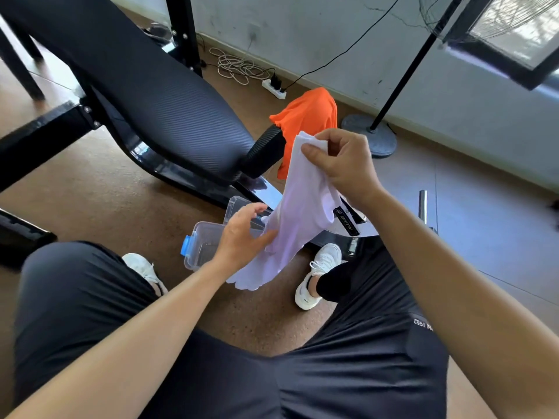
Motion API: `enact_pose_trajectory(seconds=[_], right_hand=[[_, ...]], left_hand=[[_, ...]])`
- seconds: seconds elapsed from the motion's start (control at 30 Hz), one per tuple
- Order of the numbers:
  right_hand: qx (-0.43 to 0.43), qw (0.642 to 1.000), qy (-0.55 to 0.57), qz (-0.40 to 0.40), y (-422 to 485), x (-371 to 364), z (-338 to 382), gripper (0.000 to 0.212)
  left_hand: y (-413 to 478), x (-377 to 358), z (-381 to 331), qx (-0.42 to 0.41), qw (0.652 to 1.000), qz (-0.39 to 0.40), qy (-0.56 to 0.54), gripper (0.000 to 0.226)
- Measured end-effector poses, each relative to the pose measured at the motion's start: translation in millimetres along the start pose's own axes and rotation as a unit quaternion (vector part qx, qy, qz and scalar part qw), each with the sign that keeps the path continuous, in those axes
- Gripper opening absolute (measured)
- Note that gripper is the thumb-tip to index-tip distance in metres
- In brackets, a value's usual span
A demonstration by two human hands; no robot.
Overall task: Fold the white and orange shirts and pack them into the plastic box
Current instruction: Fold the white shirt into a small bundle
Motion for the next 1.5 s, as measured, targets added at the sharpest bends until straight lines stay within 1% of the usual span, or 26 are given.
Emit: enact_pose_trajectory(seconds=[0.07, 0.1, 0.13, 0.23, 0.3, 0.4, 0.5, 0.6, 0.73, 0.83, 0.93, 1.1, 1.17, 1.27, 1.37, 1.43, 1.5], right_hand=[[0.010, 0.999, 0.003, 0.030, -3.0, -1.5, 5.4, 0.008], [0.015, 0.999, 0.000, 0.041, -4.4, -1.4, 7.5, 0.008], [0.018, 0.999, -0.004, 0.047, -5.4, -0.5, 8.5, 0.008], [0.014, 0.999, -0.003, 0.039, -7.0, 7.7, 9.5, 0.007], [0.011, 1.000, -0.001, 0.025, -6.7, 14.4, 9.9, 0.007], [0.004, 1.000, 0.007, 0.004, -5.1, 23.0, 8.5, 0.009], [-0.003, 1.000, 0.021, -0.015, -3.7, 30.3, 7.7, 0.013], [-0.003, 0.999, 0.030, -0.026, -3.6, 35.1, 9.1, 0.013], [-0.008, 0.999, 0.037, -0.036, -2.6, 43.0, 8.5, 0.014], [-0.012, 0.998, 0.045, -0.042, -3.4, 51.5, 7.4, 0.014], [-0.011, 0.998, 0.045, -0.048, -5.7, 59.6, 6.1, 0.016], [-0.005, 0.997, 0.048, -0.053, -11.1, 66.1, 4.5, 0.017], [-0.003, 0.998, 0.051, -0.047, -12.7, 65.6, 5.3, 0.017], [-0.006, 0.997, 0.050, -0.050, -11.4, 69.4, 0.8, 0.015], [-0.028, 0.995, 0.048, -0.088, -5.9, 84.0, -17.2, 0.008], [-0.047, 0.992, 0.037, -0.113, -0.3, 93.8, -34.3, 0.008], [-0.066, 0.991, 0.025, -0.117, 5.8, 97.4, -51.4, 0.006]], left_hand=[[5.0, -12.7, 0.0, 0.012, 1.000, 0.024, -0.016, 0.076], [7.6, -17.5, 0.2, 0.014, 0.999, 0.037, -0.014, 0.079], [10.1, -21.2, 0.4, 0.012, 0.999, 0.049, -0.009, 0.076], [11.7, -29.4, 2.3, 0.002, 0.997, 0.079, 0.025, 0.055], [9.5, -31.3, 4.9, -0.008, 0.996, 0.079, 0.044, 0.047], [6.7, -29.6, 8.4, -0.028, 0.996, 0.059, 0.063, 0.038], [6.7, -23.6, 6.8, -0.042, 0.997, 0.022, 0.064, 0.041], [6.8, -24.0, -0.6, -0.053, 0.996, -0.009, 0.069, 0.051], [4.6, -38.2, -10.4, -0.057, 0.993, 0.006, 0.106, 0.053], [5.8, -45.2, -11.2, -0.043, 0.992, 0.015, 0.117, 0.054], [7.9, -48.4, -12.6, -0.033, 0.992, 0.008, 0.123, 0.052], [15.9, -55.5, -28.8, -0.050, 0.993, -0.006, 0.106, 0.052], [16.4, -60.0, -29.1, -0.055, 0.992, 0.004, 0.111, 0.048], [13.3, -60.2, -25.1, -0.056, 0.988, 0.018, 0.145, 0.032], [11.8, -46.0, -14.3, -0.029, 0.987, 0.026, 0.157, 0.024], [10.3, -28.8, -4.9, -0.010, 0.987, 0.032, 0.157, 0.021], [8.3, -10.2, 5.9, 0.002, 0.987, 0.042, 0.154, 0.017]])
Point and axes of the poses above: each hand's wrist, its own y-axis towards the middle knuckle, its own x-axis out of the back of the hand, z = x × y, the point moved 10 cm from there along y, towards the middle knuckle, and after that the axes turned 13 degrees about -x, right-handed, at the moved point
